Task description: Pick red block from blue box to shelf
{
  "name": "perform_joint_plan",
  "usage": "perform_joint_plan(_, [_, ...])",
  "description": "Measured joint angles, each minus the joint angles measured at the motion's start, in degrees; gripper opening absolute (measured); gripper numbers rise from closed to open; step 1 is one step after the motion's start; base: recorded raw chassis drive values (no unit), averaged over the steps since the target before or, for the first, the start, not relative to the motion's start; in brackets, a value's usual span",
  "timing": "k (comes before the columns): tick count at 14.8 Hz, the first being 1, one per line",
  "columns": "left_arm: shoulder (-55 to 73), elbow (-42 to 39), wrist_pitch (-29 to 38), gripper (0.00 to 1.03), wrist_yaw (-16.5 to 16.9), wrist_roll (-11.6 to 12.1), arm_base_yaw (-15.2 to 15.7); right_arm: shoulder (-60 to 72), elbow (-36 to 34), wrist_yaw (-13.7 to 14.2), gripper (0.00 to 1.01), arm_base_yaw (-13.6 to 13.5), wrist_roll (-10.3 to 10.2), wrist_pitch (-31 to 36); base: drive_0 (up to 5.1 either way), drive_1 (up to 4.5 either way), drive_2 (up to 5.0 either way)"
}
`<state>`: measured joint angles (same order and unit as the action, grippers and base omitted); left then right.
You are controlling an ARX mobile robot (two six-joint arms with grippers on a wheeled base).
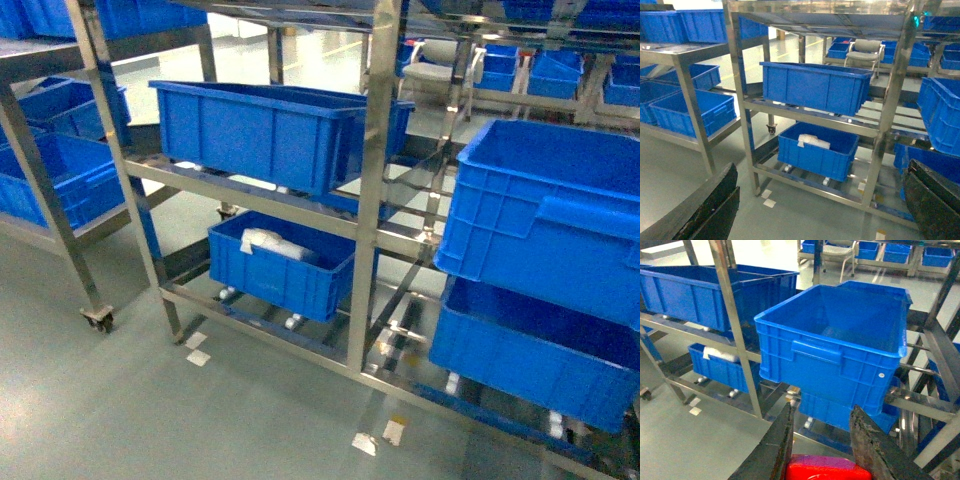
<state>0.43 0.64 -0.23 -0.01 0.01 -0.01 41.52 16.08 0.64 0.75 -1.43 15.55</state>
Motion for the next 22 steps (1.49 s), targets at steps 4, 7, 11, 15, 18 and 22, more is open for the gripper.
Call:
perform_joint_plan(4, [0.0,0.0,0.0,0.98,0.0,0.0,0.0,0.0,0.0,0.0,0.27,0.02,0.0,0.02,-1.5,-1.53,-1.5])
perform_joint_plan(7, [0.0,0.0,0.0,0.98,0.0,0.0,0.0,0.0,0.0,0.0,0.27,0.0,0.0,0.02,-1.5,-1.52,-1.5])
perform_joint_plan(11, [0.0,0.0,0.0,0.98,0.0,0.0,0.0,0.0,0.0,0.0,0.27,0.02,0.0,0.0,-1.5,-1.52,-1.5])
perform_joint_plan(15, [0.0,0.0,-0.09,0.98,0.0,0.0,0.0,0.0,0.0,0.0,0.27,0.0,0.0,-0.07,-1.5,-1.52,-1.5])
perform_joint_plan(18, [0.0,0.0,-0.11,0.98,0.0,0.0,-0.02,-0.31,0.0,0.02,0.27,0.07,0.0,-0.11,-1.8,2.53,-6.1])
perform_joint_plan(22, [0.0,0.0,0.0,0.98,-0.02,0.0,-0.11,-0.31,0.0,0.0,0.27,0.0,0.0,-0.09,-1.8,2.53,-6.1])
